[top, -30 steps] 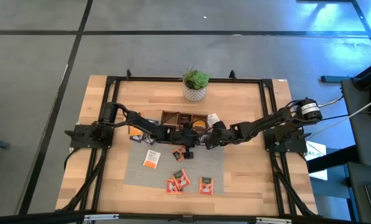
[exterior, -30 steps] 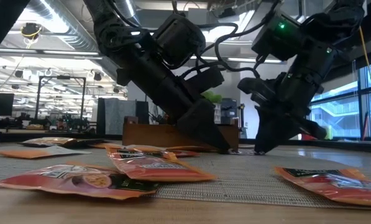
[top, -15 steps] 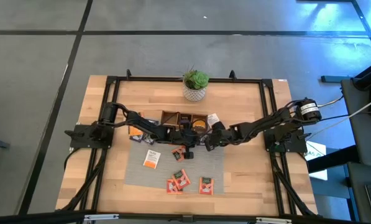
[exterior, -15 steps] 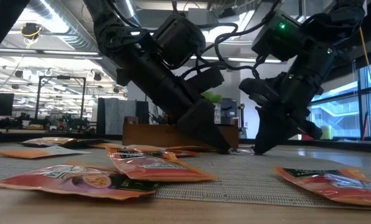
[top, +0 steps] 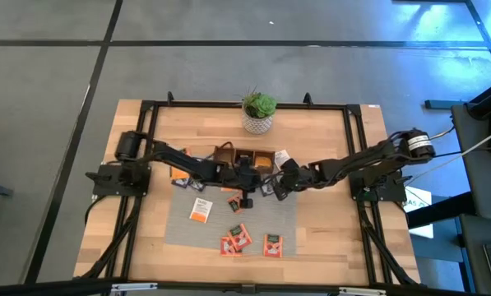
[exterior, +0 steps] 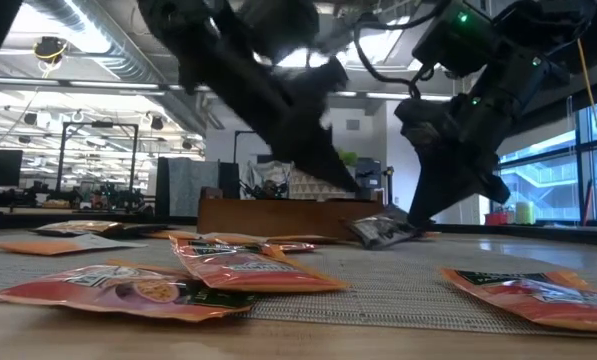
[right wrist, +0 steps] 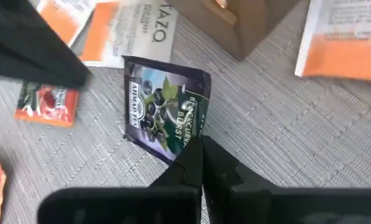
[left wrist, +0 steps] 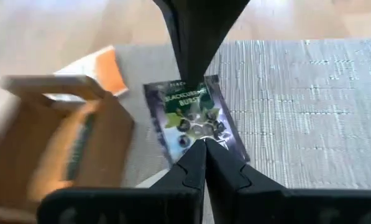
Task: Pick & Place Tea
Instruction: Put the dark blue tea bag into the middle section of the wooden organizer
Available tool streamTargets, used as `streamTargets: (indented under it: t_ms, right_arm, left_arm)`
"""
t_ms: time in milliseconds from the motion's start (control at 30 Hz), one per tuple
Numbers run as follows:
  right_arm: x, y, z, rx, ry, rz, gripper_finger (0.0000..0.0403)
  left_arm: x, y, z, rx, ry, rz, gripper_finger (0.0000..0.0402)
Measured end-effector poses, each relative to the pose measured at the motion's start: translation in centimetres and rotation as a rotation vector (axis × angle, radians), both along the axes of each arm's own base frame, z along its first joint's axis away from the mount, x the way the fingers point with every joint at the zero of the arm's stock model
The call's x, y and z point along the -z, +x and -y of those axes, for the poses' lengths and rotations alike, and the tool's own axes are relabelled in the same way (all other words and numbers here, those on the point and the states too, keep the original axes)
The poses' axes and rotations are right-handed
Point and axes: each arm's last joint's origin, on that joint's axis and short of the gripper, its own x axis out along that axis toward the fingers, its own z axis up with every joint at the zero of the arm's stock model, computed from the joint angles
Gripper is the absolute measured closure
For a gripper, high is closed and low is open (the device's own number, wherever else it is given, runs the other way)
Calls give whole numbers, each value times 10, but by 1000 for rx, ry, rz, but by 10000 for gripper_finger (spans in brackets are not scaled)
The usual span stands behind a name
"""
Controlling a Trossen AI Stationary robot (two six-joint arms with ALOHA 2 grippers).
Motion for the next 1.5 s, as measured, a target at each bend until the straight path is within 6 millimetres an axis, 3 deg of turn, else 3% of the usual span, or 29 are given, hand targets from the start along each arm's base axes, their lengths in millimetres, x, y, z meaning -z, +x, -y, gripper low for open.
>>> streamTargets:
  t_ms: [167, 333, 633, 900, 1067, 1233, 1500]
  right_arm:
    - [-12, 5, -2, -66, -45, -12, 401]
    - [-37, 16, -8, -142, -107, -52, 401]
    - [-113, 35, -8, -229, -308, -117, 402]
    - [-163, 49, 11, -306, -519, -60, 403]
    - [-167, 57, 34, -334, -591, -85, 403]
    - [-150, 68, 51, -358, -610, -154, 403]
    - [-124, 88, 51, -529, -510, -137, 381]
  left_arm:
    - [-46, -26, -11, -6, 27, 33, 396]
    - [-76, -73, -26, -76, -3, 121, 396]
    - [-75, -151, -31, -179, -159, 307, 396]
    - [-66, -179, -34, -281, -135, 337, 396]
    - [-59, -184, -34, -303, -118, 313, 396]
    - [-53, -186, -34, -314, -121, 260, 396]
    - [-48, -184, -31, -253, -210, 218, 396]
